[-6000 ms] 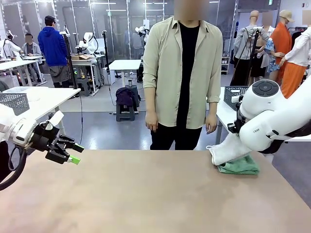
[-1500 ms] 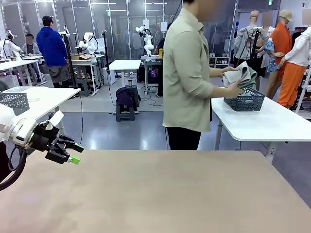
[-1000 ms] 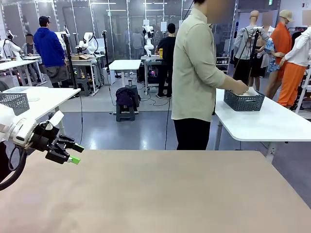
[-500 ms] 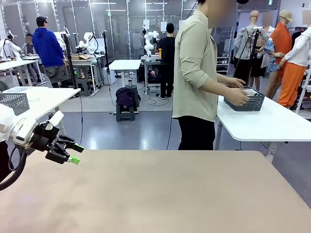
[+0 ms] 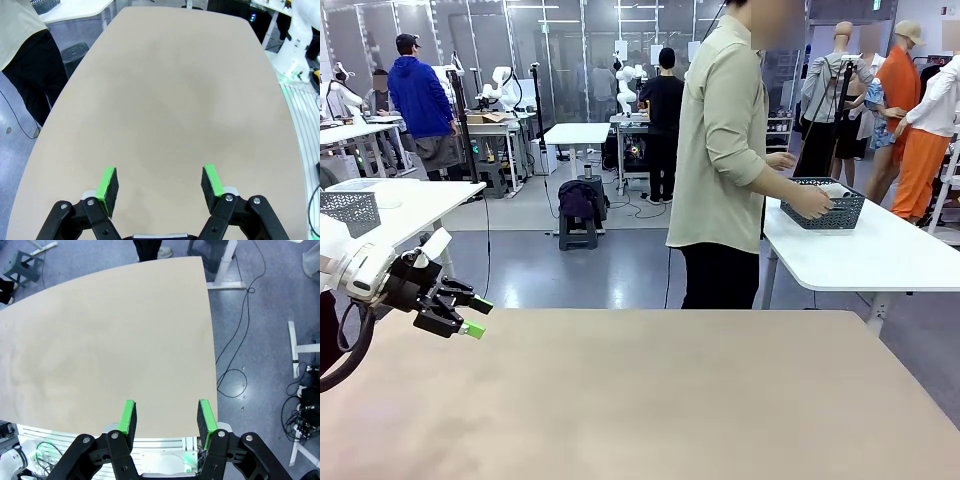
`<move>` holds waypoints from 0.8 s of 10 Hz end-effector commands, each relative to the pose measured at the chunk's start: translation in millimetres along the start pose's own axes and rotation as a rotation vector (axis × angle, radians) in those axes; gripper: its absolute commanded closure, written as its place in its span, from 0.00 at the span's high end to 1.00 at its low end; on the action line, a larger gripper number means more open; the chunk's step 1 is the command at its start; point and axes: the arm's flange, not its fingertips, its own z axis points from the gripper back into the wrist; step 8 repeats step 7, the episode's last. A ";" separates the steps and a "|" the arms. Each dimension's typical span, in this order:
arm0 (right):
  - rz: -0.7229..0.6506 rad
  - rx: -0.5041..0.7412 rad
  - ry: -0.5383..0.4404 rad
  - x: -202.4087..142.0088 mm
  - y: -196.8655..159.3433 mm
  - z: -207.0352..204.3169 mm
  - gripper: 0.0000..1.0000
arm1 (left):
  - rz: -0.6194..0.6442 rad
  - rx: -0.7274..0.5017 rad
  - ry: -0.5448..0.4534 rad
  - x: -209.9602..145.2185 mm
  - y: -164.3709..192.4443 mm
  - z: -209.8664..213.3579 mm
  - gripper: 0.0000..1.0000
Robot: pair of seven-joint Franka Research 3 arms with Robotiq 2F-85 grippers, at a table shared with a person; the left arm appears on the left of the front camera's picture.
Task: Fold the towels and place them in the basket.
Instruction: Stack the folded Towel with hook on the right side of the table.
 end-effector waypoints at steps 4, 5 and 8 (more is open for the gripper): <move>0.003 -0.011 -0.008 1.5 -1.2 0.5 0.62 | -0.006 -0.003 0.005 -0.1 -0.4 0.6 0.85; 0.003 -0.011 -0.008 1.5 -1.2 0.5 0.62 | -0.006 -0.003 0.005 -0.1 -0.4 0.6 0.85; 0.003 -0.011 -0.008 1.5 -1.2 0.5 0.62 | -0.006 -0.003 0.005 -0.1 -0.4 0.6 0.85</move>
